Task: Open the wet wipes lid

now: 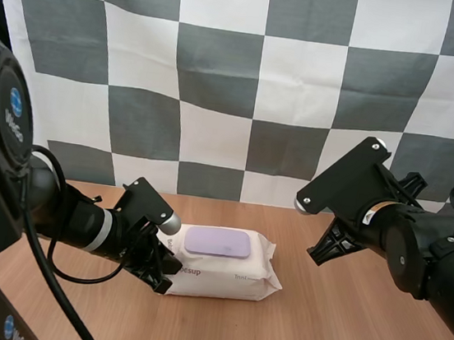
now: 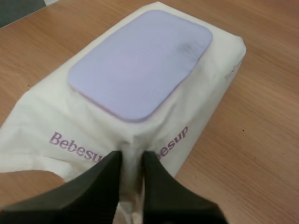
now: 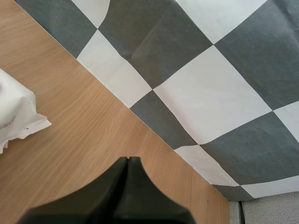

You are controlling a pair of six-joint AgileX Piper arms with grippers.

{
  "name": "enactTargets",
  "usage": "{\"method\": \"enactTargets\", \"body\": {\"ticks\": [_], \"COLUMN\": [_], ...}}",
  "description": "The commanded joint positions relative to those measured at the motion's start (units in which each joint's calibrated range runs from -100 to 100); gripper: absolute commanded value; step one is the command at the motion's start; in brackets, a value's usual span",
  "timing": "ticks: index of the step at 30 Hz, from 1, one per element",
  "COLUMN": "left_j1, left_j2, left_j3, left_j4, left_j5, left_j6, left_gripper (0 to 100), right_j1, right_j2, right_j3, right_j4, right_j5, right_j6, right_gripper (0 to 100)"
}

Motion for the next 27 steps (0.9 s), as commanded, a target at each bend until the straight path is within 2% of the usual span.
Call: {"method": "enactTargets", "body": {"ticks": [1,5,8,11,14,22,27], "left_j1": [-0.02,-0.02,-0.02,-0.02,-0.02,-0.02,-0.02], "left_j2": [0.0,0.0,0.0,0.0,0.0,0.0,0.0], "left_j3": [0.0,0.0,0.0,0.0,0.0,0.0,0.0], "left_j4": [0.0,1.8,4.7,5.0,5.0,4.7,4.7], "left_j5": [0.1,2.6,9.0,12.0,15.0,20.0,20.3], "left_j6": [1.0,1.0,1.0,0.9,0.9,0.9,0.9], "left_gripper": [0,0,0,0,0,0,0], "right_j1": [0.0,0.0,0.0,0.2,1.3,9.4,12.0], "right_j2": [0.1,0.1,0.1,0.1,0.1,0.1,0.1], "right_j3": [0.0,0.0,0.0,0.0,0.0,1.1,3.2], "right_j4": [0.0,0.0,0.0,0.2,3.2,18.4,21.3], "right_j5": [0.1,0.1,0.1,0.1,2.6,16.3,19.9], "right_j6": [-0.1,-0.5,-3.5,-6.4,-10.7,-31.7,-35.6], "right_gripper": [0,0,0,0,0,0,0]}}
